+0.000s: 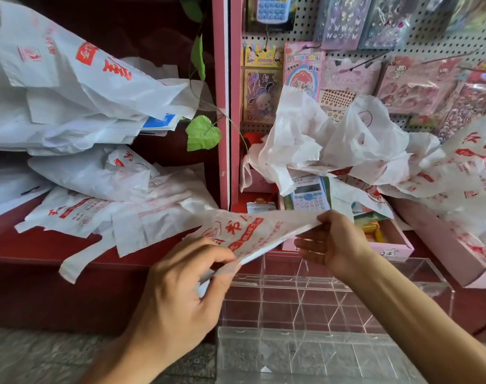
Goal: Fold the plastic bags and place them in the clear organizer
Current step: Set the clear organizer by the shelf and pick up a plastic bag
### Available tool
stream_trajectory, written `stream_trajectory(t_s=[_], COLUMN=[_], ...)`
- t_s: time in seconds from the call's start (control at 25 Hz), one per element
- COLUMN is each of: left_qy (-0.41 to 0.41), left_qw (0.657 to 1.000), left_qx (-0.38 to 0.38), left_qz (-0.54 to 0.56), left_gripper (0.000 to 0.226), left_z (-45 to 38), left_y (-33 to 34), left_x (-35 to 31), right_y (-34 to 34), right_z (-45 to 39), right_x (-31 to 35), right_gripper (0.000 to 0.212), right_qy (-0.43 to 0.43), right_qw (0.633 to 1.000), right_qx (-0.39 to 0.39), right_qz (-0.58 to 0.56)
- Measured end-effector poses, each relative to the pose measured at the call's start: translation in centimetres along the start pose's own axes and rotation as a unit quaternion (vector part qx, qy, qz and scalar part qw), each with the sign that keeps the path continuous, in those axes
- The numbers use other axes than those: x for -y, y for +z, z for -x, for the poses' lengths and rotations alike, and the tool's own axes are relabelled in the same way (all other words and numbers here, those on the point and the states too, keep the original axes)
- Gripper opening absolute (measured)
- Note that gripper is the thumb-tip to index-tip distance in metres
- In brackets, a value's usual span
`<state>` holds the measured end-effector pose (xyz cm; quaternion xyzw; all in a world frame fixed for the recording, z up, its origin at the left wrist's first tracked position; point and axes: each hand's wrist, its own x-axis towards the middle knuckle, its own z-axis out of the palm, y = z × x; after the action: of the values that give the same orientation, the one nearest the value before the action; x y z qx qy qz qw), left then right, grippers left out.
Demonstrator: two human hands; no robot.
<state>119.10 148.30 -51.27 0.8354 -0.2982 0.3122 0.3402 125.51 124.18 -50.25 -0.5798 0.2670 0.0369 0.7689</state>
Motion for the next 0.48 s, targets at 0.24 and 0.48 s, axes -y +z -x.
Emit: stream_trajectory(t_s=[0.24,0.48], left_qy=[-0.022,-0.015], left_qw=[0.997,0.991], left_qx=[-0.058,-0.046], left_qz=[0.039,0.127], left_gripper=[0.023,0.017], left_z=[-0.5,-1.1], left_y=[-0.6,-1.4], left_x=[0.3,-0.6], right_y=[-0.7,2.1], right_z=[1.3,6.6], right_x=[-0.1,-1.1], right_gripper=[0.029,0.019], right_qy=[-0.448,-0.452], right_qw=[0.792,0.709], right_qx=[-0.102,0.361], right_qz=[0.402,0.403])
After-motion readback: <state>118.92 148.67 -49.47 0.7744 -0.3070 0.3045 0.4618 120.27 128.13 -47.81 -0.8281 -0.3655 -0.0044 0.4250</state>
